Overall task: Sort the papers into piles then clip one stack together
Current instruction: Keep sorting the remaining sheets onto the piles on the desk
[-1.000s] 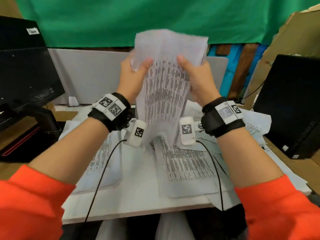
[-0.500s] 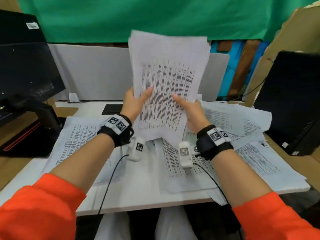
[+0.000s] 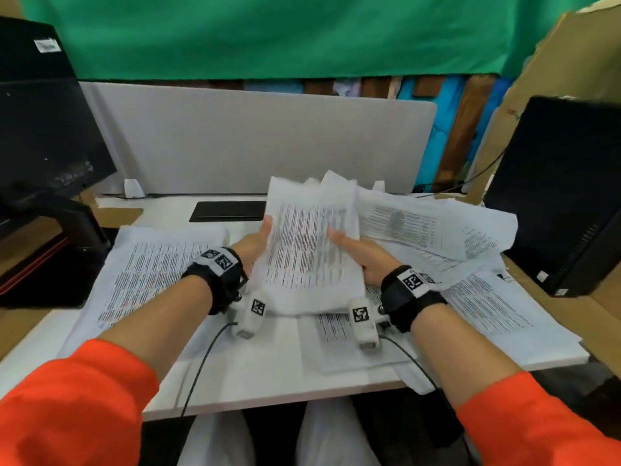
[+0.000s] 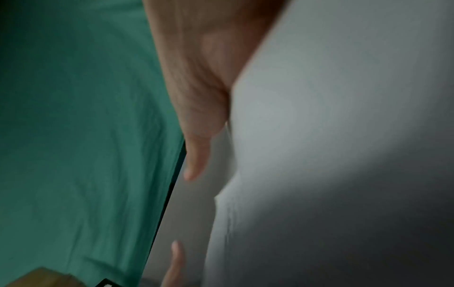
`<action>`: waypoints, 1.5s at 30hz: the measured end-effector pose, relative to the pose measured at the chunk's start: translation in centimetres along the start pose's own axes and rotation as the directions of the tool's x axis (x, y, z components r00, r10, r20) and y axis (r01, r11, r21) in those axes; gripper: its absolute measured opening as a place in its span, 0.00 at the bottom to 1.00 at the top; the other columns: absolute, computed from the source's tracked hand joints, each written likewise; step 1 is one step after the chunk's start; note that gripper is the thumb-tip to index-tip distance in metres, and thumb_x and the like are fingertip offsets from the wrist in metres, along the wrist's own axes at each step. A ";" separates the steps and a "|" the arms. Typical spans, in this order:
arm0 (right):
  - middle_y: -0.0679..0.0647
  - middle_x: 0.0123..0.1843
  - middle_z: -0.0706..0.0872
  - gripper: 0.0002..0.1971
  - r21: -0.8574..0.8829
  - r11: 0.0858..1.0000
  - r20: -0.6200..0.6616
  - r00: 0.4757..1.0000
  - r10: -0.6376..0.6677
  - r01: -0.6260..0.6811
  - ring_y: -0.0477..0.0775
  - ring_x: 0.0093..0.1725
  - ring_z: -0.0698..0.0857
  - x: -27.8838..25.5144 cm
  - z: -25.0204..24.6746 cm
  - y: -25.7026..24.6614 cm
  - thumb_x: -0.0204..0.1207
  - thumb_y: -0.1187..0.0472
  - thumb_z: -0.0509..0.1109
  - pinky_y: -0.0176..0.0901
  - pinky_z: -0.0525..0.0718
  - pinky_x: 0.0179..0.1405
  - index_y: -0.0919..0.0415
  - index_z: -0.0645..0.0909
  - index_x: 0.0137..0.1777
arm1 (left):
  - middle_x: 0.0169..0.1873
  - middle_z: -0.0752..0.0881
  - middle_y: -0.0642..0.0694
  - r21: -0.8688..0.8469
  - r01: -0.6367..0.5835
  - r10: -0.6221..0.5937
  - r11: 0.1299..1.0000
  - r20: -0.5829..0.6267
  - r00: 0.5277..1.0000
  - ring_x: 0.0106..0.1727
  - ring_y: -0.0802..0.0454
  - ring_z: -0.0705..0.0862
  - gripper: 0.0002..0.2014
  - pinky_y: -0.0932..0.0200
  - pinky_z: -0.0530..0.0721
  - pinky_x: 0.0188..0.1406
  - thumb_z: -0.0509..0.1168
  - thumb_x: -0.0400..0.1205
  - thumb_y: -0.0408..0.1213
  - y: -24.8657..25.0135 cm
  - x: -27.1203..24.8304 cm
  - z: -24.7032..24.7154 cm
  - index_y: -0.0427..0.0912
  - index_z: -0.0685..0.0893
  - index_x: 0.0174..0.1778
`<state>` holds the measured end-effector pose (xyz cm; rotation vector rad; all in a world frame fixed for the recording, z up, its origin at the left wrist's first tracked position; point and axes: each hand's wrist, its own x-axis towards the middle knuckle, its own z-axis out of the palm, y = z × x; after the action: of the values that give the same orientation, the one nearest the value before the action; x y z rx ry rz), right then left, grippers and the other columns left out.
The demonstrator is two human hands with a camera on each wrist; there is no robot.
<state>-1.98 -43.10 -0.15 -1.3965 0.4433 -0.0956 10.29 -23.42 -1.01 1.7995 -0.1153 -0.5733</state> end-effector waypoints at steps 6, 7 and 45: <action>0.66 0.56 0.89 0.22 -0.072 0.981 -0.094 0.981 0.172 -0.179 0.64 0.51 0.90 1.2 -1.4 2.0 0.76 0.65 0.75 0.57 0.87 0.60 0.72 0.80 0.69 | 0.54 0.83 0.35 0.034 0.079 -0.076 0.996 -0.064 0.995 0.55 0.38 0.82 0.31 0.53 0.80 0.55 0.57 0.85 0.53 -1.4 -1.0 0.4 0.27 0.72 0.73; 0.66 0.57 0.89 0.20 -0.093 0.971 -0.040 0.975 0.218 -0.221 0.64 0.52 0.90 0.9 -1.1 2.2 0.76 0.64 0.75 0.57 0.87 0.59 0.70 0.81 0.66 | 0.60 0.82 0.35 0.075 0.118 -0.116 0.990 -0.024 0.993 0.62 0.37 0.81 0.34 0.50 0.79 0.62 0.57 0.84 0.57 -1.5 -1.4 0.7 0.28 0.72 0.73; 0.67 0.72 0.79 0.21 -0.105 0.985 -0.402 0.911 0.086 -0.139 0.60 0.54 0.82 1.9 -9.3 3.1 0.83 0.68 0.63 0.59 0.83 0.64 0.72 0.72 0.75 | 0.48 0.84 0.32 -0.203 0.095 -0.105 0.974 -0.039 0.994 0.45 0.40 0.85 0.24 0.52 0.84 0.43 0.72 0.76 0.26 -2.4 -5.0 7.7 0.22 0.74 0.66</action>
<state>-4.17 -51.75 -4.60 -1.4802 0.8819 -0.2624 2.06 -27.66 -3.15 1.6273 0.0666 -0.5896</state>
